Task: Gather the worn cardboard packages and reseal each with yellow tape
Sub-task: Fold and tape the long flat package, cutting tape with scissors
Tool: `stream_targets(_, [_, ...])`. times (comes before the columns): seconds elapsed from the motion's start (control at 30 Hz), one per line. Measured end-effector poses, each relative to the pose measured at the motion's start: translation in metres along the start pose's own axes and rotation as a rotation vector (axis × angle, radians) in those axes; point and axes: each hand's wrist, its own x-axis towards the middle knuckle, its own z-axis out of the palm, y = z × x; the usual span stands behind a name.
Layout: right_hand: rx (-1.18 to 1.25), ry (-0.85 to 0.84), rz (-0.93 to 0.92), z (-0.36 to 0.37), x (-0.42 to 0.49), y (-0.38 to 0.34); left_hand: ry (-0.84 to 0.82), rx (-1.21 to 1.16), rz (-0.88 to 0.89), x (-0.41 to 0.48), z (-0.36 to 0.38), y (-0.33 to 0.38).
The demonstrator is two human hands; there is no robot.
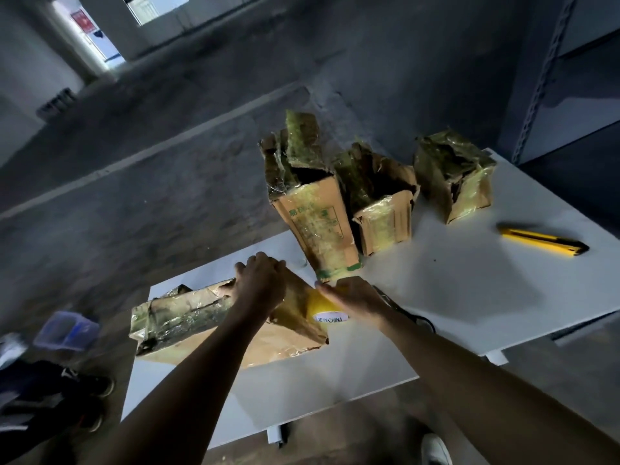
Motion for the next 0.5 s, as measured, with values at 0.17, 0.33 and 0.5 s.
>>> stream_targets(0.17, [0.408,-0.041,0.080,-0.027,0.002,-0.039,0.092,-0.310,-0.064,-0.001,-0.046,-0.030])
stream_targets(0.33, [0.722,0.003,-0.013,-0.041,-0.002,-0.102,0.062,-0.734,-0.079,-0.005,-0.080,-0.067])
stream_targets(0.5, [0.782,0.011,-0.052,-0.042,-0.002,-0.151,-0.027,-0.942,-0.208,-0.007,-0.096,-0.095])
